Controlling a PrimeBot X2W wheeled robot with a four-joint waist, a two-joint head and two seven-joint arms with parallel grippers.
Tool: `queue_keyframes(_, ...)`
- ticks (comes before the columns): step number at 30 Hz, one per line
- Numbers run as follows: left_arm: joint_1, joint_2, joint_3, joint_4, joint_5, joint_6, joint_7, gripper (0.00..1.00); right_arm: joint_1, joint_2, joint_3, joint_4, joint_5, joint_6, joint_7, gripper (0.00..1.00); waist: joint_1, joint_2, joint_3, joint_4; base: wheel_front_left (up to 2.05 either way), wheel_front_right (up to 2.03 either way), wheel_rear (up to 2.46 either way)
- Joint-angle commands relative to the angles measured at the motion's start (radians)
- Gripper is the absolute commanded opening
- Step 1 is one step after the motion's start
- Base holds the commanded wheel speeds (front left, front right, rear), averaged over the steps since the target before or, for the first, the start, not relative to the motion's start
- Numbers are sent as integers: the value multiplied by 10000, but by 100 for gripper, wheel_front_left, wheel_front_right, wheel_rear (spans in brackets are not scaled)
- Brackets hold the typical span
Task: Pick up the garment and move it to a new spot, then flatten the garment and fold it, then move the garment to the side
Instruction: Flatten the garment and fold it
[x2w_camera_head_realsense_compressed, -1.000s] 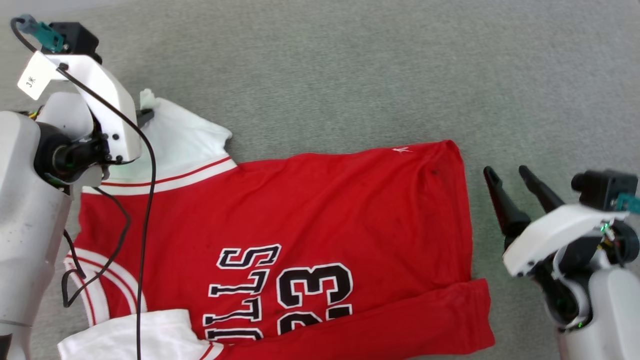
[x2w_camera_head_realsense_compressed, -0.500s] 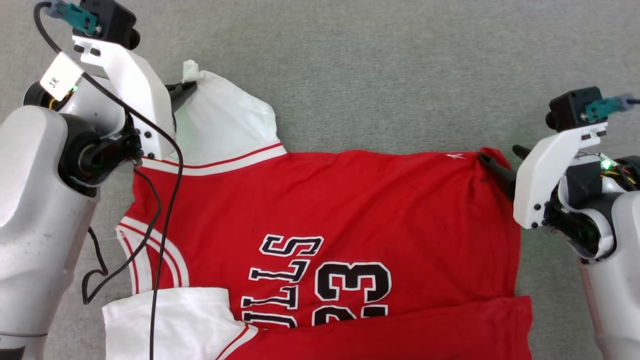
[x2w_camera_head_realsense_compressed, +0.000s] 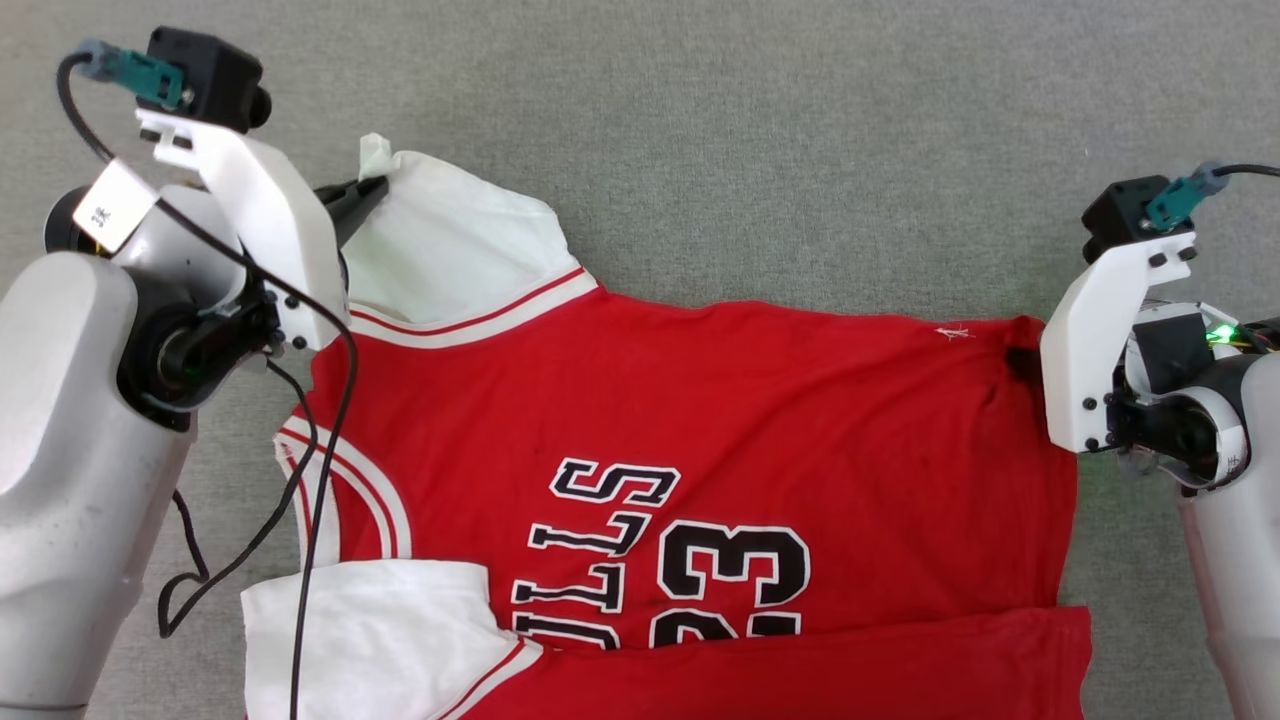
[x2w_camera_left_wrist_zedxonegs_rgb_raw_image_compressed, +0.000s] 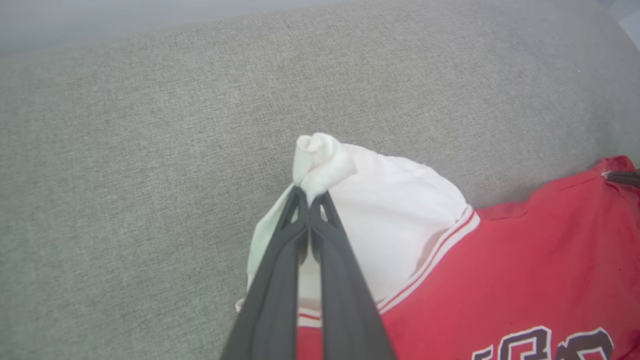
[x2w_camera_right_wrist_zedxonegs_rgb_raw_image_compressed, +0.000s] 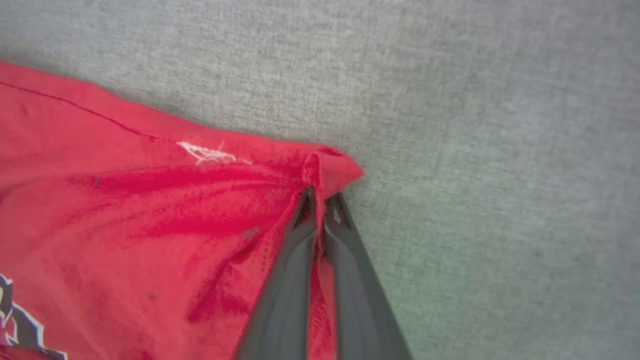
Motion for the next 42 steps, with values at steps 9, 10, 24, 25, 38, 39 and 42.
queue_keyframes(9, 1295, 255, 450, -312, -38, 323, -1085, 0, 736, -11, -639, -1206, -136, -8, -1166, 0, 0, 0, -1145, 271, 0, 0, 0)
queue_keyframes(10, 1483, 276, 496, -406, -64, 379, -1166, 0, 888, -27, -716, -1366, -170, -8, -1260, 0, 0, 0, -1263, 310, 0, 0, 0)
queue_keyframes(24, 6132, 522, 873, -2160, -560, 1817, -2175, 0, 5028, 682, -1362, -3065, -64, -8, -2641, 0, 0, 0, -2623, 688, 0, 0, 0)
queue_keyframes(25, 6492, 512, 897, -2238, -624, 1921, -2216, 0, 5285, 755, -1417, -3117, -61, -8, -2739, 0, 0, 0, -2670, 679, 0, 0, 0)
queue_keyframes(38, 8807, 20, 741, -2012, -1168, 2361, -2592, 0, 7526, 1549, -1849, -2582, 187, -8, -3660, 44, 0, 0, -3176, 617, 0, 0, 0)
queue_keyframes(39, 8842, -65, 660, -1951, -1123, 2313, -2621, 0, 7610, 1577, -1826, -2512, 206, -8, -3787, 100, 0, 0, -3188, 607, 0, 0, 0)
queue_keyframes(42, 8830, -288, 496, -1820, -1131, 2210, -2733, 55, 7720, 1685, -1806, -2414, 225, -8, -4325, 100, 0, 0, -3216, 570, 0, 0, 0)
